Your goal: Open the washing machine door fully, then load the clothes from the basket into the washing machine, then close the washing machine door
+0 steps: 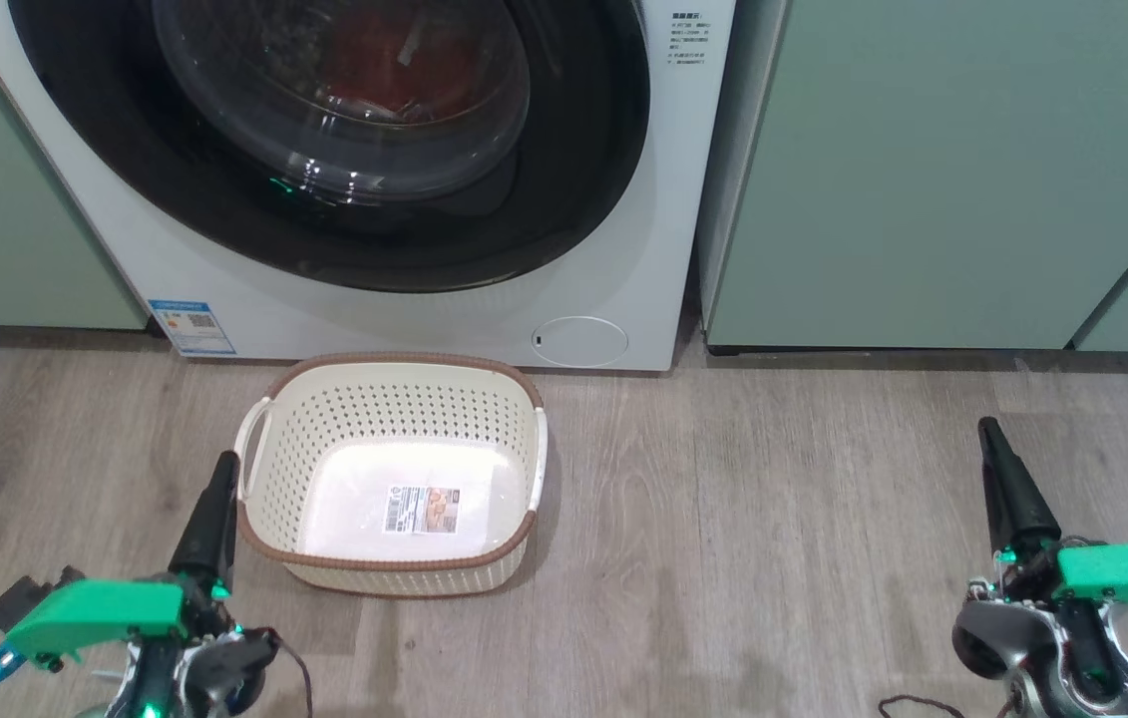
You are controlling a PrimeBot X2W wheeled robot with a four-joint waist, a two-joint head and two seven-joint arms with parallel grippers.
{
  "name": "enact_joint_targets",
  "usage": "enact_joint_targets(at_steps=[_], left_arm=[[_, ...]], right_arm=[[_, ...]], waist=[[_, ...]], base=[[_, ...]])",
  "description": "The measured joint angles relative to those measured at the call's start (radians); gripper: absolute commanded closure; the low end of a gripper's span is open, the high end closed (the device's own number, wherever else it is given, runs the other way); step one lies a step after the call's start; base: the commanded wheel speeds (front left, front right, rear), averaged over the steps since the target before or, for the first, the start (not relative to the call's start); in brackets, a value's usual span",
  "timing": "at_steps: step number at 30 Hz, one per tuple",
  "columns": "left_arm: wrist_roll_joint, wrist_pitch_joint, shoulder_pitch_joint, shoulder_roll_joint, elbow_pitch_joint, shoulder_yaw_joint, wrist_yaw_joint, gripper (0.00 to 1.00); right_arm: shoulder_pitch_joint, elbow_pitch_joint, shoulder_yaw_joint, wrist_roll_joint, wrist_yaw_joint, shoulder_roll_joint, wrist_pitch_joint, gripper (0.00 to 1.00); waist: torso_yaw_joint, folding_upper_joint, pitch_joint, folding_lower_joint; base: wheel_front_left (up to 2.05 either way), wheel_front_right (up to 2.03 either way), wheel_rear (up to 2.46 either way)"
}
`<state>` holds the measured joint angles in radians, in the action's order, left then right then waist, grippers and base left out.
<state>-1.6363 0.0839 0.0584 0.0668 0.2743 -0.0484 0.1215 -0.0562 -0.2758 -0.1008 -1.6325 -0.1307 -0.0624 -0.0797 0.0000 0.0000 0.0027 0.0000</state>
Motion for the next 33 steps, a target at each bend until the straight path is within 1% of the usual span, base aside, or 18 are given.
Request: enact_joint_targets(at_steps=[33], left_arm=[[0.001, 0.005, 0.0, -0.007, 0.0, -0.013, 0.0, 1.0]], right_arm=[[0.0, 0.0, -0.01, 0.003, 0.0, 0.001, -0.009, 1.0]], waist=[[0.0, 0.0, 0.0, 0.0]], base=[[0.0, 0.0, 0.0]])
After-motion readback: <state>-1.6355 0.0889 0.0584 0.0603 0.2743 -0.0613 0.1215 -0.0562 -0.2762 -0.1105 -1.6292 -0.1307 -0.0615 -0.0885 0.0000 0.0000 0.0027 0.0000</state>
